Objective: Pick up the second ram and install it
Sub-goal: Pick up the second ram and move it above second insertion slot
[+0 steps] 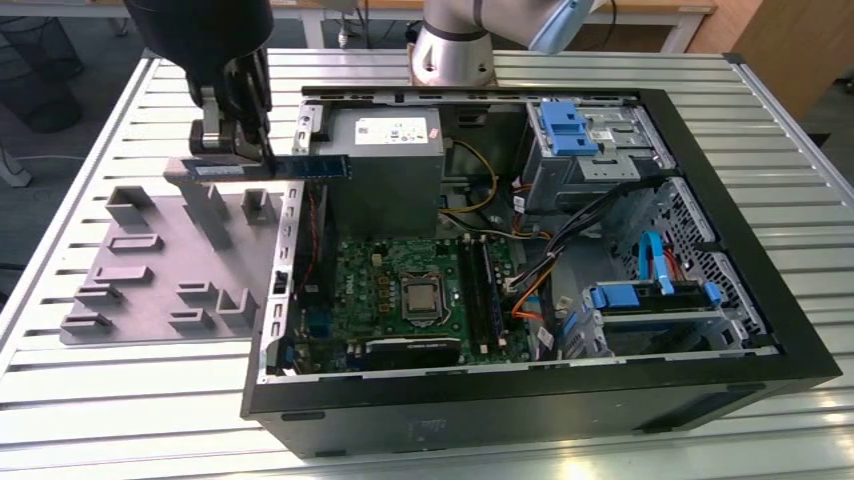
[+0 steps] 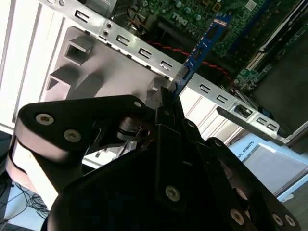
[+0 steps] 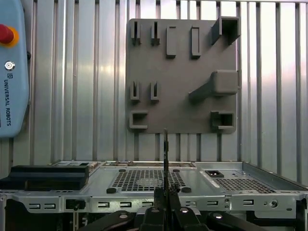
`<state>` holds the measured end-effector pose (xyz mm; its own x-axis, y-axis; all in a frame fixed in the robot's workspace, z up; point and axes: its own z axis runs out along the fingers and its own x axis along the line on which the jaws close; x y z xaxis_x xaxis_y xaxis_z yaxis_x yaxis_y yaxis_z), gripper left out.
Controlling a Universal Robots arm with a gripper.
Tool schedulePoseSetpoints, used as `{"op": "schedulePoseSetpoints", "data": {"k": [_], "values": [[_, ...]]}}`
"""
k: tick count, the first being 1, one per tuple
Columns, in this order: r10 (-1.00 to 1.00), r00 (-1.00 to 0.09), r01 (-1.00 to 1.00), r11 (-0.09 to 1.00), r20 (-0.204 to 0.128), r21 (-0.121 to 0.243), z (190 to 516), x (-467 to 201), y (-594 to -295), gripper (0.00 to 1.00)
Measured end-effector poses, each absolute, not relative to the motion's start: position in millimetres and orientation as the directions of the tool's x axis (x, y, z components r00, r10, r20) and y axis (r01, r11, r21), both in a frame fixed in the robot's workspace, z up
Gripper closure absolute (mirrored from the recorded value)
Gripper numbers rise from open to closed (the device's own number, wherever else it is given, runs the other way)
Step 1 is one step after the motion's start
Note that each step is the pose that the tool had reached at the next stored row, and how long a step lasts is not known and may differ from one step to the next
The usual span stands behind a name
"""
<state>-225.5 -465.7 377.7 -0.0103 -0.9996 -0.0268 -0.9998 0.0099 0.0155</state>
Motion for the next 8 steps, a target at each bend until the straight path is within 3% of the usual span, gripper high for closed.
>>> {"op": "schedulePoseSetpoints", "data": {"k": [8], "values": [[-1.000,-0.010,-1.000,0.010,-0.027,0.015,376.7,-215.9,-465.7,0.86]]}}
